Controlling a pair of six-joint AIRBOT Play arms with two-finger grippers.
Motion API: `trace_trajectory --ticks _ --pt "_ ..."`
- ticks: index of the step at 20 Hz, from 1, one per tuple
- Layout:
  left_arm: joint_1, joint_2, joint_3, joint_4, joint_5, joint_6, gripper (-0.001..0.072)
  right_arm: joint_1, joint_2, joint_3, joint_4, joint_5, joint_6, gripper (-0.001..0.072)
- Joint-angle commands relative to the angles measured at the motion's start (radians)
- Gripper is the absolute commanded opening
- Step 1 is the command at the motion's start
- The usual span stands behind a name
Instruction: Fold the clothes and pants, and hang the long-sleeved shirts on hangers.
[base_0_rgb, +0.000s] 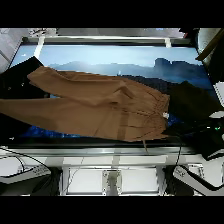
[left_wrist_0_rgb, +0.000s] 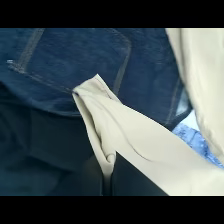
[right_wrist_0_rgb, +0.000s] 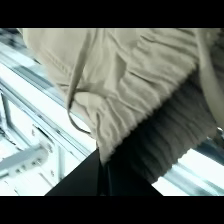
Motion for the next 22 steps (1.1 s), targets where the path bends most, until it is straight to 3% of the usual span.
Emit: trace_trajectory --ticks 1,3,5,10,14,18,22 --pt "0.002 0.032 0.014 0.038 -0.004 0.0 0.0011 -0.117 0.071 0.121 -0.062 0.108 0.016 0.0012" --pt "-0.019 0.027 0.043 -0.031 0.03 -0.013 0.001 -0.177 0.082 0.179 0.006 0.079 0.047 0.0011" --pt "-0.084 0.021 0.069 -0.075 0.142 -0.035 0.0009 -0.159 0.081 0.209 0.102 -0.043 0.053 0.0011" --pt "-0.299 -0.085 0.149 0.06 0.514 -0.296 0.0008 -0.05 0.069 0.226 0.119 -0.479 0.22 0.0011" --pt "-0.423 -0.257 0.225 0.177 0.723 -0.437 0.0008 0.056 0.028 0.227 0.122 -0.695 0.319 0.0011" --pt "-0.505 -0.42 0.233 0.203 0.901 -0.45 0.0008 0.156 -0.061 0.227 0.121 -0.904 0.413 0.0011" --pt "-0.529 -0.537 0.233 0.202 1.045 -0.451 0.0008 0.182 -0.169 0.227 0.126 -1.002 0.449 0.0011"
